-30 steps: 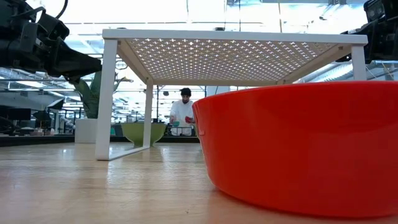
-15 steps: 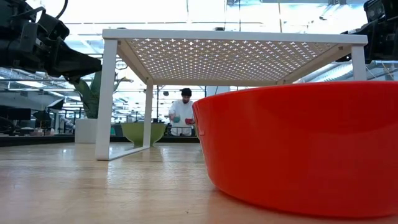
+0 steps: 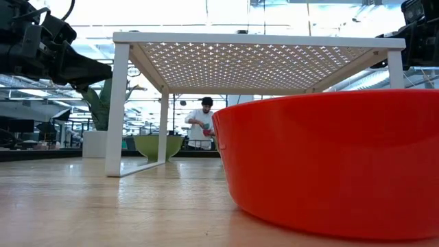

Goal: Pick & Place Mini bowls

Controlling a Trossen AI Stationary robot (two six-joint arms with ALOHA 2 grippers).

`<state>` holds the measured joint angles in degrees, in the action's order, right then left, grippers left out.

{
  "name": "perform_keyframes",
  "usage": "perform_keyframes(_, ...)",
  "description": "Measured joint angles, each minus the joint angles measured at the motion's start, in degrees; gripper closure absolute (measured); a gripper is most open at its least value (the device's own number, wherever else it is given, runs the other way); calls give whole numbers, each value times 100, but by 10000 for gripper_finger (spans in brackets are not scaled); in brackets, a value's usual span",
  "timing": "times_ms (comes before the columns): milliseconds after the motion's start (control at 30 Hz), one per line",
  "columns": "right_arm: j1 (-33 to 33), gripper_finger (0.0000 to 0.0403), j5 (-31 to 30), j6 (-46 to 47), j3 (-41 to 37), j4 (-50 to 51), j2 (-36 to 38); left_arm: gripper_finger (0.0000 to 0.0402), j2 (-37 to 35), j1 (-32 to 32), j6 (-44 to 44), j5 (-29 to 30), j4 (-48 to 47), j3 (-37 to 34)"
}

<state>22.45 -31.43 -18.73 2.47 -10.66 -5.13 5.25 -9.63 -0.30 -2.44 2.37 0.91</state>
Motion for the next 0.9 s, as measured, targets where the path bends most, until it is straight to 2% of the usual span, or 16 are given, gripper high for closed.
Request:
perform_keyframes(433, 1, 175, 18, 40, -1, -315, 0, 282, 0, 0, 0, 0, -1, 0)
perform_keyframes(633, 5, 175, 16, 1384, -1, -728, 2, 282, 1, 2, 0, 0, 0, 0)
perform_keyframes(900, 3, 174, 15, 1918, -1, -1377, 2, 282, -1, 0, 0, 0, 0, 0)
